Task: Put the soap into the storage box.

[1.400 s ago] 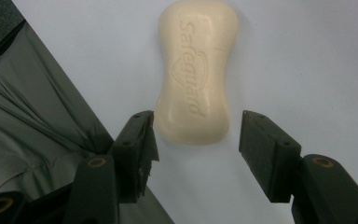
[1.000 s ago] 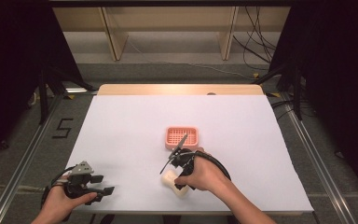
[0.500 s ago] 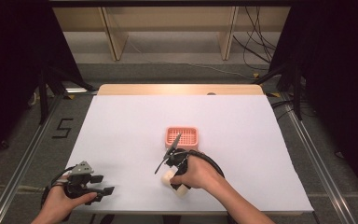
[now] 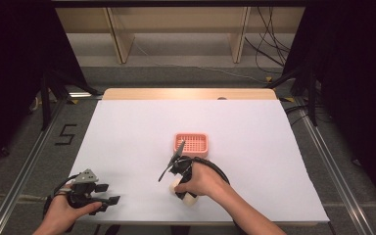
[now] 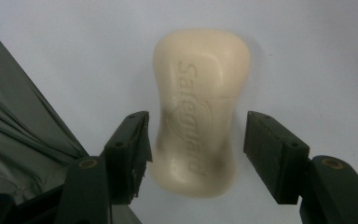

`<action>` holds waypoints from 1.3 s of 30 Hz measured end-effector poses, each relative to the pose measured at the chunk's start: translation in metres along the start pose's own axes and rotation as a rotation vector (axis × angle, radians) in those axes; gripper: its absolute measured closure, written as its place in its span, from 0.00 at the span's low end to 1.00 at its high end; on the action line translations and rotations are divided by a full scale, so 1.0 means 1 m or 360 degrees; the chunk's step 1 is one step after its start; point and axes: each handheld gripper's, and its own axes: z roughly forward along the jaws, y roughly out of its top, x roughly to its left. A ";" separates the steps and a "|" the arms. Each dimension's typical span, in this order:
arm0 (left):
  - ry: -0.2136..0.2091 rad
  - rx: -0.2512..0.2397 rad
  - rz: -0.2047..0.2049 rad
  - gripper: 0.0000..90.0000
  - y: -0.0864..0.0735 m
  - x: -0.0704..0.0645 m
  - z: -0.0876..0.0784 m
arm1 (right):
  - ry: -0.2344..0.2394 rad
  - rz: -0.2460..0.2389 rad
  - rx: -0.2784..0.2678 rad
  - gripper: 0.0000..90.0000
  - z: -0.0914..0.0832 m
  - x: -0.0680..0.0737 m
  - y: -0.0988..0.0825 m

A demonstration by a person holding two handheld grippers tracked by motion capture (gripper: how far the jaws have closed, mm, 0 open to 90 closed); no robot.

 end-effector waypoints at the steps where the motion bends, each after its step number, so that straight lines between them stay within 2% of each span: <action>1: -0.0021 0.0010 0.0007 0.34 0.000 0.000 -0.001 | 0.0010 0.0013 0.0020 0.45 0.000 0.000 0.001; 9: -0.0011 0.0010 0.0004 0.34 0.000 0.000 -0.001 | 0.0001 -0.0036 0.0005 0.45 0.007 -0.001 0.004; 10: -0.0011 0.0010 0.0004 0.34 0.000 0.000 -0.001 | 0.0001 -0.0036 0.0005 0.45 0.007 -0.001 0.004; 11: -0.0012 0.0010 0.0002 0.34 0.000 0.000 -0.001 | 0.0032 -0.0001 0.0022 0.45 0.009 0.000 0.004; 12: -0.0012 0.0010 0.0004 0.34 0.000 0.000 -0.001 | 0.0028 -0.0052 0.0010 0.45 0.010 -0.002 0.005; 13: -0.0012 0.0007 0.0005 0.34 0.000 0.000 -0.001 | -0.0004 -0.0025 0.0023 0.45 0.010 -0.001 0.005; 15: -0.0013 0.0007 0.0004 0.34 0.000 0.000 -0.001 | -0.0003 -0.0008 0.0026 0.46 0.011 -0.001 0.006; 16: -0.0013 0.0007 0.0004 0.34 0.000 0.000 -0.001 | -0.0003 -0.0008 0.0026 0.46 0.011 -0.001 0.006; 17: -0.0040 -0.0007 0.0000 0.34 0.000 0.000 -0.001 | 0.0021 -0.0010 0.0037 0.46 0.013 -0.001 0.006; 19: -0.0013 0.0005 0.0008 0.34 0.000 0.001 -0.001 | 0.0025 -0.0014 0.0046 0.46 0.013 -0.001 0.007; 20: -0.0012 0.0006 0.0009 0.34 0.000 0.001 -0.001 | -0.0004 -0.0019 0.0038 0.46 0.013 -0.001 0.007; 22: -0.0042 -0.0007 -0.0001 0.34 0.000 0.000 -0.001 | 0.0015 -0.0012 0.0036 0.46 0.014 -0.001 0.008; 24: -0.0041 -0.0006 0.0000 0.34 0.000 0.000 -0.001 | 0.0019 -0.0007 0.0045 0.47 0.014 -0.001 0.008; 25: -0.0037 0.0008 0.0015 0.34 0.000 0.000 -0.002 | -0.0004 -0.0013 0.0059 0.47 0.015 0.000 0.008; 30: -0.0024 0.0004 0.0012 0.34 0.000 0.000 -0.002 | -0.0021 -0.0074 0.0044 0.49 0.018 -0.003 0.009; 32: -0.0025 0.0003 0.0013 0.34 0.000 0.000 -0.002 | -0.0019 -0.0014 0.0064 0.49 0.018 0.000 0.010; 36: -0.0032 0.0003 0.0016 0.34 0.001 0.001 -0.003 | 0.0039 -0.0007 0.0059 0.51 0.021 -0.001 0.010; 38: -0.0033 0.0005 0.0016 0.34 0.000 0.000 -0.003 | 0.0002 -0.0050 0.0065 0.52 0.020 -0.003 0.010; 39: -0.0023 0.0004 0.0014 0.34 0.000 0.000 -0.002 | 0.0006 -0.0007 0.0080 0.54 0.020 0.000 0.010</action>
